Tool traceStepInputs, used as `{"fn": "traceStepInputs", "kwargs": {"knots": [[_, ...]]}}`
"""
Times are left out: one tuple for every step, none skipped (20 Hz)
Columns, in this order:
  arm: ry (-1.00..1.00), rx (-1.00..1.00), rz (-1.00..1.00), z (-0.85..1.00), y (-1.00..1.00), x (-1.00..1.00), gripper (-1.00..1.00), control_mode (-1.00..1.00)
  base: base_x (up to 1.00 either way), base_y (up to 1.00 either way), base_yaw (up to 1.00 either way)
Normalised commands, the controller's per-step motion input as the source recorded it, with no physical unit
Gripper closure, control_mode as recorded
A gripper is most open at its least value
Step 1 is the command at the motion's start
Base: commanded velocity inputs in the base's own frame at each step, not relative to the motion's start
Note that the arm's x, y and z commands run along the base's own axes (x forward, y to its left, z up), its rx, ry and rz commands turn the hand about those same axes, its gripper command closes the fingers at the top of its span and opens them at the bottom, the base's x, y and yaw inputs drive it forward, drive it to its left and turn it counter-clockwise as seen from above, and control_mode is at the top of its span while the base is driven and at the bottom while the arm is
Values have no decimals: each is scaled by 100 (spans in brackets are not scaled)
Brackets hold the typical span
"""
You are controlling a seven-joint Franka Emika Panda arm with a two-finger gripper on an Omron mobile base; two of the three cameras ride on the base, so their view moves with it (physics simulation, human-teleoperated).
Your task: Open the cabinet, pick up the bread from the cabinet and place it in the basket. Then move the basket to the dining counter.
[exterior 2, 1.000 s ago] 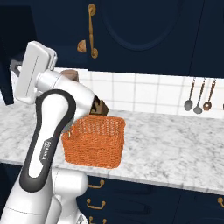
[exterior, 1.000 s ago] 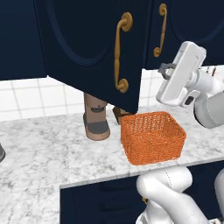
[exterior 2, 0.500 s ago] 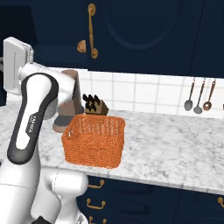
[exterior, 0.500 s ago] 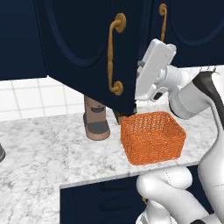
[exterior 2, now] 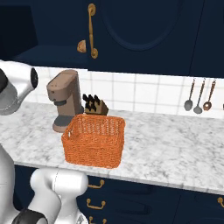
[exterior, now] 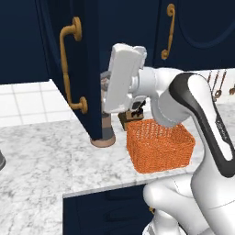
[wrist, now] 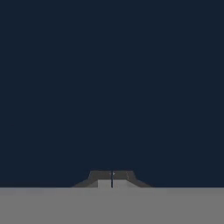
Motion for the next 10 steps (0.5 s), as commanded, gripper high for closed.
{"fn": "traceStepInputs", "kwargs": {"knots": [[9,0,-10,-1,56,0,100,-100,0,0,0],[0,0,-9,0,0,0,100,-100,0,0,0],[0,0,-18,0,-7,-5,100,-100,0,0,0],[0,0,-20,0,-32,0,100,-100,0,0,0],[0,0,-18,7,-89,0,100,-100,0,0,0],[0,0,-17,7,-100,0,100,-100,0,0,0],[-7,-3,-17,14,-100,0,100,-100,0,0,0],[-12,-5,-17,9,-100,0,100,-100,0,0,0],[-15,-13,-21,0,-99,3,100,-100,0,0,0],[-15,-16,-22,0,-100,10,100,-100,0,0,0]]}}
